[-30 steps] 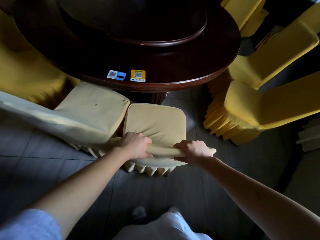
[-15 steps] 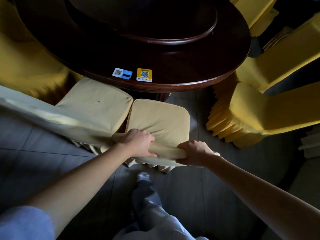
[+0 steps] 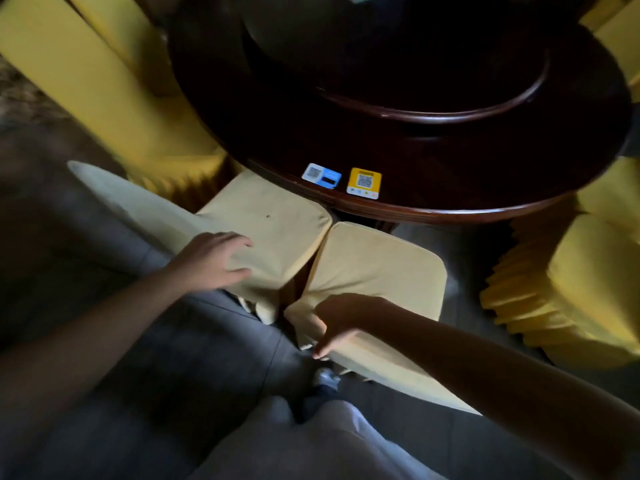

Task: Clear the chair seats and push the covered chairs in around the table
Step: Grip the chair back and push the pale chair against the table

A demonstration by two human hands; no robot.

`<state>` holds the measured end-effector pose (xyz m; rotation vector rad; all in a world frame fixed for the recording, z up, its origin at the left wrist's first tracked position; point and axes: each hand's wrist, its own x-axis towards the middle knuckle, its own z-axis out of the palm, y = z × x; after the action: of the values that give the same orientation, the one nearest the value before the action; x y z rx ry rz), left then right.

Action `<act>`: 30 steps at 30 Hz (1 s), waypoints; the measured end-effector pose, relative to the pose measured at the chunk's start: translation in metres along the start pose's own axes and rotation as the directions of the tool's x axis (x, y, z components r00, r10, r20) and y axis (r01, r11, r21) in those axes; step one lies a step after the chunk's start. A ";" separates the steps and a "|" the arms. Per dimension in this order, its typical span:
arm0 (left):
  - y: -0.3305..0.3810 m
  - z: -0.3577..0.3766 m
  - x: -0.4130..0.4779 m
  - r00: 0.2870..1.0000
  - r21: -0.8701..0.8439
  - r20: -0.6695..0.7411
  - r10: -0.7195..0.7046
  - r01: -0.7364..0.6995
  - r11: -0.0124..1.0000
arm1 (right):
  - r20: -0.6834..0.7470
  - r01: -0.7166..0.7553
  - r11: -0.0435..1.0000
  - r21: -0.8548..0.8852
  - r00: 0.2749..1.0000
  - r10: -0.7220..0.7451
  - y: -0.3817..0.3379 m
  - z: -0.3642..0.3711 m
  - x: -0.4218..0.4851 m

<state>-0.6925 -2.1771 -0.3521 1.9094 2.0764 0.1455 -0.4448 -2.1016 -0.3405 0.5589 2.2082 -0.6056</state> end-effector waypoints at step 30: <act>-0.070 -0.001 0.020 0.909 0.312 0.326 0.260 -0.363 0.878 | -0.209 -0.388 0.919 0.074 0.895 0.394 -0.041 -0.001 0.041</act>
<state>-0.7609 -2.1644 -0.3748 2.3232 1.6820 -0.4473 -0.4939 -2.1254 -0.3611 1.1013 2.1992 -0.3764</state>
